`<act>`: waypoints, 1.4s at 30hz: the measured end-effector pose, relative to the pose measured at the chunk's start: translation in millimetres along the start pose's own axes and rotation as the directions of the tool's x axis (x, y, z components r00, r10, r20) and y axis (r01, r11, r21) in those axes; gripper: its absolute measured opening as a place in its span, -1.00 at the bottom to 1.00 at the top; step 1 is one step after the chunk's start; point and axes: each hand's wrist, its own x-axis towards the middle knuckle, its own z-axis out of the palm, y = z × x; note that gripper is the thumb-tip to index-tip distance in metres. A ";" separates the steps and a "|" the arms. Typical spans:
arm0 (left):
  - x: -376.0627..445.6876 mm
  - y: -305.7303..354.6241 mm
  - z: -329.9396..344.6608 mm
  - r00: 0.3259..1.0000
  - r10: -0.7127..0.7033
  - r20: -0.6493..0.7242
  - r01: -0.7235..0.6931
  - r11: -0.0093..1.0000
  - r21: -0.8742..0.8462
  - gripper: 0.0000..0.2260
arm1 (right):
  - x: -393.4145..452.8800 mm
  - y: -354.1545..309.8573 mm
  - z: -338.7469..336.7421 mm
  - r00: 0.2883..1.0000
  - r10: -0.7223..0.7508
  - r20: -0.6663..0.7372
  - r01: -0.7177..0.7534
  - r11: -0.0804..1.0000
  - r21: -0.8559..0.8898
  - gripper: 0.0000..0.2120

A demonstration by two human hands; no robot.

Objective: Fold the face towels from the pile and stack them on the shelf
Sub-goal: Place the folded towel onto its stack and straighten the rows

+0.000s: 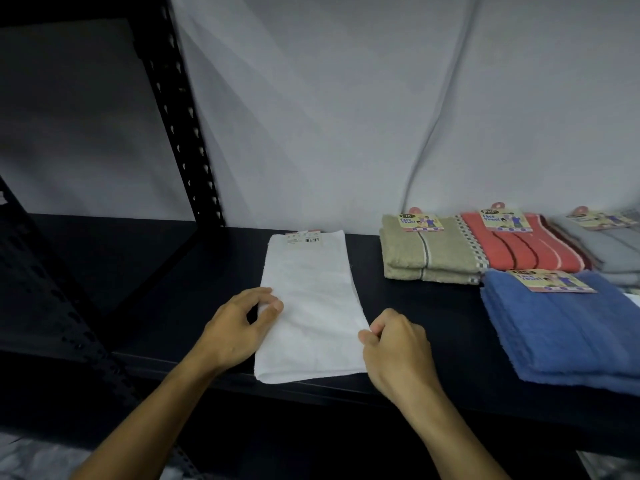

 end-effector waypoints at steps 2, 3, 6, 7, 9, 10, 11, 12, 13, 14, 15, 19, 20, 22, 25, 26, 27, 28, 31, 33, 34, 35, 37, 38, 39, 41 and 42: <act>-0.2 -0.8 0.5 1.000 0.005 -0.004 -0.005 1.000 0.003 -0.59 | 2.5 2.6 0.3 1.000 0.019 -0.005 -0.018 0.999 0.037 -0.89; -0.4 -0.6 0.7 1.000 0.007 -0.002 -0.007 1.000 0.005 -0.59 | 2.8 4.0 0.5 1.000 0.025 -0.008 -0.025 0.999 0.044 -0.89; -0.6 0.2 0.4 1.000 0.007 -0.001 -0.007 1.000 0.013 -0.62 | 3.8 8.3 0.8 0.999 0.035 -0.012 -0.034 0.997 0.066 -0.92; -1.0 0.6 0.3 1.000 0.004 -0.001 -0.004 1.000 0.014 -0.63 | 3.5 9.2 0.5 0.999 0.038 -0.009 -0.037 0.997 0.075 -0.93; -2.2 1.9 0.1 1.000 0.001 -0.001 -0.001 1.000 0.003 -0.62 | 2.0 9.6 -0.8 0.999 0.044 0.012 -0.044 0.995 0.092 -0.89; -3.2 2.4 -0.2 1.000 -0.001 -0.002 0.001 1.000 -0.004 -0.62 | 1.2 9.5 -0.8 0.999 0.041 0.025 -0.043 0.995 0.091 -0.84; -3.9 3.2 -0.4 1.000 0.002 -0.003 -0.002 1.000 -0.004 -0.63 | 0.3 9.5 -0.5 0.999 0.032 0.036 -0.035 0.996 0.078 -0.78; -5.0 4.1 -0.8 1.000 0.005 -0.003 -0.005 1.000 0.004 -0.66 | -0.5 9.5 -0.1 0.999 0.018 0.038 -0.021 0.998 0.060 -0.73; -5.8 4.7 -1.2 1.000 0.009 -0.001 -0.009 1.000 0.015 -0.67 | -1.2 9.3 -0.1 0.999 0.007 0.034 -0.008 0.999 0.046 -0.70; -6.5 5.2 -1.7 1.000 0.016 0.002 -0.016 1.000 0.025 -0.65 | -1.8 9.2 -0.2 1.000 -0.002 0.027 0.001 0.999 0.039 -0.68; -6.8 5.5 -2.1 1.000 0.024 0.006 -0.024 0.999 0.033 -0.61 | -2.4 9.4 -0.1 1.000 -0.007 0.022 0.007 0.999 0.032 -0.67; -8.0 5.2 -2.9 0.999 0.046 0.025 -0.048 0.996 0.072 -0.52 | -2.7 11.5 -2.4 0.999 -0.002 0.039 0.002 1.000 -0.005 -0.64; -7.9 5.3 -2.9 0.999 0.047 0.025 -0.049 0.996 0.079 -0.51 | -0.5 11.1 -4.2 0.999 0.003 0.037 -0.002 1.000 -0.010 -0.65; -8.1 5.1 -2.7 0.998 0.049 0.026 -0.051 0.995 0.091 -0.51 | 9.2 7.2 -7.1 1.000 0.003 0.019 -0.003 1.000 -0.030 -0.71; -7.9 5.1 -1.7 0.998 0.049 0.030 -0.052 0.992 0.118 -0.52 | 30.2 -4.6 -4.3 1.000 -0.010 0.016 0.012 0.996 -0.089 -0.78; -8.0 5.1 -1.0 0.999 0.045 0.031 -0.049 0.990 0.129 -0.55 | 36.9 -8.4 -0.7 0.999 -0.017 0.029 0.020 0.994 -0.111 -0.76; -8.5 5.5 -0.1 0.999 0.040 0.030 -0.044 0.989 0.141 -0.56 | 43.0 -11.2 3.5 0.999 -0.020 0.039 0.025 0.992 -0.124 -0.74; -8.9 5.7 0.5 0.999 0.037 0.029 -0.041 0.987 0.152 -0.57 | 48.4 -12.9 7.7 0.999 -0.018 0.039 0.023 0.991 -0.131 -0.74; -9.2 7.5 1.3 0.999 0.033 0.027 -0.037 0.985 0.167 -0.57 | 57.9 -15.3 13.9 1.000 0.015 0.024 -0.012 0.990 -0.141 -0.83; -9.0 8.8 0.6 0.999 0.030 0.028 -0.034 0.984 0.176 -0.57 | 60.1 -15.2 14.7 1.000 0.024 0.013 -0.022 0.993 -0.119 -0.88; -8.9 9.1 0.4 0.999 0.028 0.030 -0.033 0.982 0.183 -0.57 | 60.6 -15.3 15.2 1.000 0.025 0.006 -0.025 0.995 -0.101 -0.89; -9.0 9.4 0.3 0.999 0.027 0.030 -0.032 0.982 0.187 -0.57 | 60.9 -15.3 15.4 0.999 0.032 0.002 -0.032 0.996 -0.086 -0.90; -9.4 10.2 0.4 0.999 0.025 0.030 -0.030 0.982 0.187 -0.57 | 62.6 -14.4 15.9 0.998 0.058 -0.001 -0.058 0.996 -0.061 -0.90; -9.8 10.4 0.3 0.999 0.024 0.031 -0.029 0.982 0.185 -0.57 | 63.5 -13.8 15.9 0.997 0.072 -0.007 -0.073 0.996 -0.051 -0.89; -10.2 10.9 0.3 0.999 0.023 0.031 -0.029 0.983 0.184 -0.56 | 64.4 -13.2 15.9 0.996 0.085 -0.017 -0.086 0.995 -0.043 -0.85; -10.5 11.8 0.4 0.999 0.021 0.031 -0.026 0.982 0.188 -0.56 | 65.3 -11.9 15.5 0.994 0.099 -0.037 -0.100 0.995 -0.029 -0.81; -10.4 12.3 0.4 0.999 0.019 0.031 -0.025 0.981 0.194 -0.56 | 64.9 -11.9 14.7 0.994 0.098 -0.040 -0.099 0.995 -0.028 -0.82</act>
